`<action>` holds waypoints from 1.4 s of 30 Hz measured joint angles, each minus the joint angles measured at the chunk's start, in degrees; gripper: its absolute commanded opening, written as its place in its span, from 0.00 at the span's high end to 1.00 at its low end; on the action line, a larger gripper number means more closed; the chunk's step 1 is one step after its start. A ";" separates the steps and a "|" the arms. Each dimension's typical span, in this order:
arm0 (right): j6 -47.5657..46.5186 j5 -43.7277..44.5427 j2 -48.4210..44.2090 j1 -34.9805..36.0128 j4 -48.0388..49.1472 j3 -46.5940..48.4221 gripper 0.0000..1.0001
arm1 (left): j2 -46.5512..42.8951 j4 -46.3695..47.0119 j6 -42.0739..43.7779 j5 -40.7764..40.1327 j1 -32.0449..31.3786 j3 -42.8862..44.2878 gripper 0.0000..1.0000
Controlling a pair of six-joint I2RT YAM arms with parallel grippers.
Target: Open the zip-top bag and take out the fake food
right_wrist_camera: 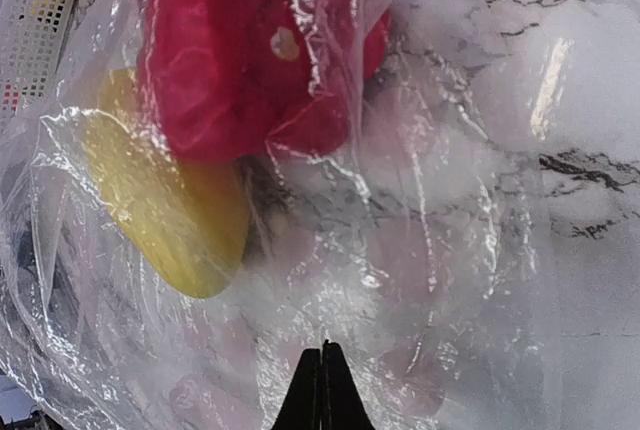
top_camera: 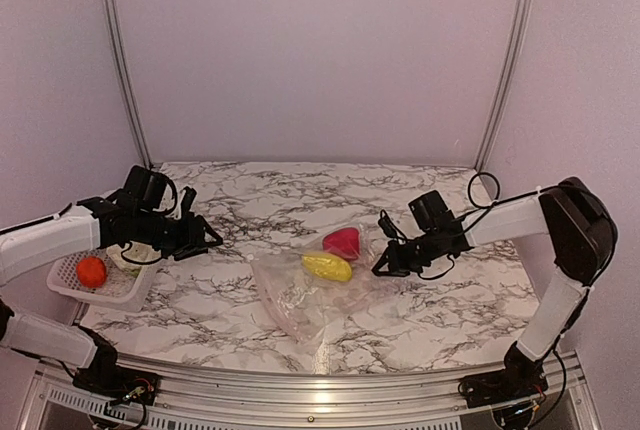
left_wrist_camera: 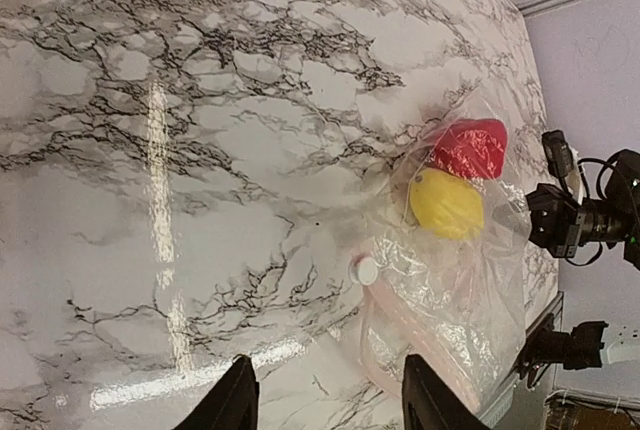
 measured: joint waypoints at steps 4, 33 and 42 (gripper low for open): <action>0.24 -0.37 -1.01 0.00 0.02 -1.66 1.00 | 0.00 4.44 -2.25 1.46 -7.04 -5.40 0.57; 0.39 -8.98 -10.97 1.16 -4.52 -5.86 0.56 | 34.58 49.16 -15.87 4.96 -22.43 -2.19 0.55; 0.24 -4.33 -11.15 -8.33 -7.89 -0.87 0.32 | 35.69 51.47 -16.28 4.59 -22.43 -2.19 0.53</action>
